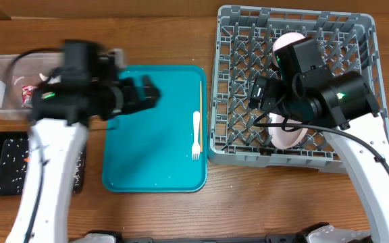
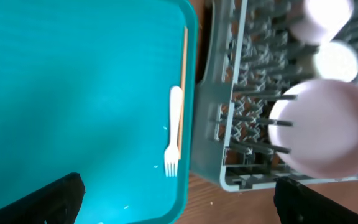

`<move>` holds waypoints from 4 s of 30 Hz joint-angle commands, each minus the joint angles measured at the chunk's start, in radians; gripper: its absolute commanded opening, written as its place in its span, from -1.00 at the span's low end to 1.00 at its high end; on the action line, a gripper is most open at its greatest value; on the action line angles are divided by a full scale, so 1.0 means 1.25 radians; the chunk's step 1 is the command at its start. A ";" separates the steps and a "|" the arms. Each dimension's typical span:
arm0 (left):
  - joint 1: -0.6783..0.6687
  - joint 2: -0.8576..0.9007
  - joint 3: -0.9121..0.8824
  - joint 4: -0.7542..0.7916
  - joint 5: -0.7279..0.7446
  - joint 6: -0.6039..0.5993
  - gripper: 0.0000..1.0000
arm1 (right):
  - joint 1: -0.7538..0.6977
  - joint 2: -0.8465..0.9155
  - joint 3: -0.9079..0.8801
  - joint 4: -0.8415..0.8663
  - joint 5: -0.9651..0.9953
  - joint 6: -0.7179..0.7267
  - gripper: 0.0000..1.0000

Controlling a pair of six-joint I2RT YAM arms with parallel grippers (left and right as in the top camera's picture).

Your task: Sort waste into correct bins and load items into the dishwasher rack

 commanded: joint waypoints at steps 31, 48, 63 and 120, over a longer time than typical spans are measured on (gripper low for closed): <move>-0.293 0.546 -0.009 0.115 -0.239 -0.110 0.86 | 0.000 -0.002 0.012 0.005 0.009 0.000 1.00; -0.269 0.571 -0.009 0.045 -0.367 -0.046 0.08 | 0.000 -0.002 0.012 0.005 0.009 0.000 1.00; -0.271 0.572 -0.017 -0.009 -0.318 -0.025 -0.55 | 0.000 -0.002 0.012 0.005 0.009 0.000 1.00; 0.400 0.589 0.471 -0.101 0.277 -0.002 -0.92 | 0.000 -0.002 0.012 0.005 0.009 0.000 1.00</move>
